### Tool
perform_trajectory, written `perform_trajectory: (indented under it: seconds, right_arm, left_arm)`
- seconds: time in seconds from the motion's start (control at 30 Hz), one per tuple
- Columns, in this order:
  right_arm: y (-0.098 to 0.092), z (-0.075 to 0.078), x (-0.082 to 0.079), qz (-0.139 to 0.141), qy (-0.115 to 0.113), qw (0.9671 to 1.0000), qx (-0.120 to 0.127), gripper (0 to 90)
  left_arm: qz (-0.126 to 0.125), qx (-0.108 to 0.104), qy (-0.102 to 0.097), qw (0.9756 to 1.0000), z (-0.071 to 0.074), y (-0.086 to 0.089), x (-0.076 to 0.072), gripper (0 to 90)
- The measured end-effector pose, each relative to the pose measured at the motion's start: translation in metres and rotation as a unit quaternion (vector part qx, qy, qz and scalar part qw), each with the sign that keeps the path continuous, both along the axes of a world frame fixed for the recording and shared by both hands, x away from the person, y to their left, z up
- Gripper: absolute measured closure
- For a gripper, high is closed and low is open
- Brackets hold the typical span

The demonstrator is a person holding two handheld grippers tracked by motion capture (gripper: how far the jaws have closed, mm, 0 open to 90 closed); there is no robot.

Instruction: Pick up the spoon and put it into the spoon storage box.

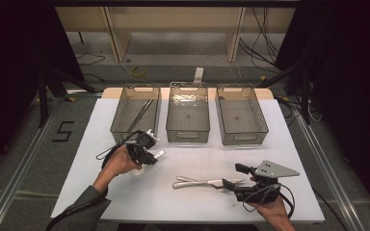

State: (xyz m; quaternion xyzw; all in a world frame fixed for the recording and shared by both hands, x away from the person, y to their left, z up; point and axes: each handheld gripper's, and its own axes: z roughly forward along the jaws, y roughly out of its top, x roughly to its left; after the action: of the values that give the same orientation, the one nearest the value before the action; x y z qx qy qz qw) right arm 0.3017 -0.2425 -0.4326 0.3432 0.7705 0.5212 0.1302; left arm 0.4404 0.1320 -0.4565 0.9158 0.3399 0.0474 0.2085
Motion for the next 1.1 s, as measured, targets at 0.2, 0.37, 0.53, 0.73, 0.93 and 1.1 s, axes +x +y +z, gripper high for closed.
perform_trajectory:
  seconds: [0.2, 0.37, 0.53, 0.73, 0.93, 1.1]
  right_arm:
    - [0.0, 0.0, 0.0, -0.001, -0.001, 1.0, 0.0, 26.0]
    - [0.0, 0.0, 0.0, -0.001, -0.001, 1.0, 0.0, 26.0]
    - [-0.001, 0.0, 0.0, -0.002, 0.0, 1.0, 0.001, 26.0]
    - [-0.001, -0.001, 0.001, -0.004, 0.002, 1.0, 0.004, 26.0]
    - [-0.002, -0.001, 0.001, -0.005, 0.003, 1.0, 0.005, 26.0]
    - [-0.003, -0.002, 0.002, -0.007, 0.006, 0.9999, 0.007, 26.0]
  left_arm:
    - [0.003, -0.018, -0.008, 0.9998, 0.008, 0.004, 0.0, 75.0]
    - [0.011, -0.031, -0.014, 0.9994, 0.015, 0.006, 0.0, 75.0]
    - [0.02, -0.057, -0.028, 0.9978, 0.026, 0.007, 0.0, 75.0]
    - [0.028, -0.089, -0.038, 0.9949, 0.038, 0.008, 0.003, 75.0]
    - [0.032, -0.111, -0.045, 0.9923, 0.05, 0.002, 0.01, 75.0]
    - [0.033, -0.124, -0.055, 0.9902, 0.061, -0.004, 0.019, 74.9]
